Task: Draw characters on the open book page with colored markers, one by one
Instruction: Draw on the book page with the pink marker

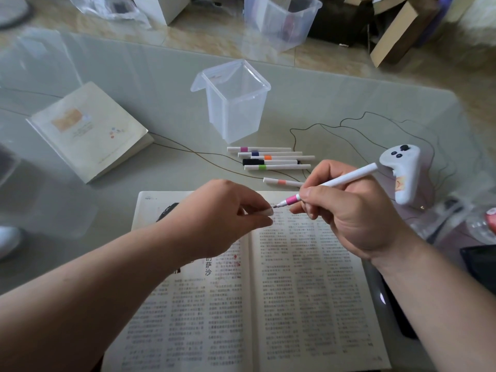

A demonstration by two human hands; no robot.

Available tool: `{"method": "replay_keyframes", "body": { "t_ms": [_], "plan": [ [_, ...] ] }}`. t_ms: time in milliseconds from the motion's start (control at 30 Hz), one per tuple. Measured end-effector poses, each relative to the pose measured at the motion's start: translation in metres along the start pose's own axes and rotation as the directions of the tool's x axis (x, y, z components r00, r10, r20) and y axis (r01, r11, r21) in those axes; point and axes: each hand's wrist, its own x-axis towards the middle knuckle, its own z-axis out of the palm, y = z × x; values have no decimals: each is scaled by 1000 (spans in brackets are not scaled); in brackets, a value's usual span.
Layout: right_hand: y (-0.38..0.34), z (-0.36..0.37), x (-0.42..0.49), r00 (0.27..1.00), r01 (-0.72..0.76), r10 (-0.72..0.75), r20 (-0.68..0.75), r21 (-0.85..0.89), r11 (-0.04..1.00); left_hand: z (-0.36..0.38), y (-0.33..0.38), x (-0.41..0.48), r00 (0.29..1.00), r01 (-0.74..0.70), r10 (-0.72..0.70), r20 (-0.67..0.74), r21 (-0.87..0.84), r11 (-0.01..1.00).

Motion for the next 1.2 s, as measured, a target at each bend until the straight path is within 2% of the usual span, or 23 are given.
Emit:
{"method": "replay_keyframes", "body": {
  "t_ms": [300, 467, 633, 767, 867, 967, 1067, 1200],
  "plan": [
    [-4, -5, -3, 998, 31, -27, 53, -81, 996, -2, 6, -4, 996, -44, 49, 73, -67, 997],
    [-13, -8, -6, 993, 49, -33, 115, -148, 988, -4, 12, -5, 993, -88, 92, 69, -59, 994],
    [-22, -6, -7, 989, 13, 3, 150, -106, 994, -1, 17, -11, 983, -179, 174, -59, -78, 981],
    [-19, 4, -9, 996, 13, -12, 94, -14, 1000, 3, 14, -12, 948, -270, 263, -182, -14, 963],
    [-15, 10, -9, 999, 6, -6, 52, -18, 1000, 5, 10, -13, 936, -291, 289, -202, 23, 957],
    [-12, 10, -7, 999, -1, 5, 37, -112, 994, 0, 11, -11, 960, -238, 239, -147, 27, 971],
    [-6, 13, -5, 999, -30, 34, 10, -264, 964, -4, 14, -3, 997, -75, 74, 17, 61, 995],
    [-8, 21, -5, 990, -22, -6, -142, -196, 980, -12, 9, 6, 997, 13, -22, 67, 126, 992]
  ]
}}
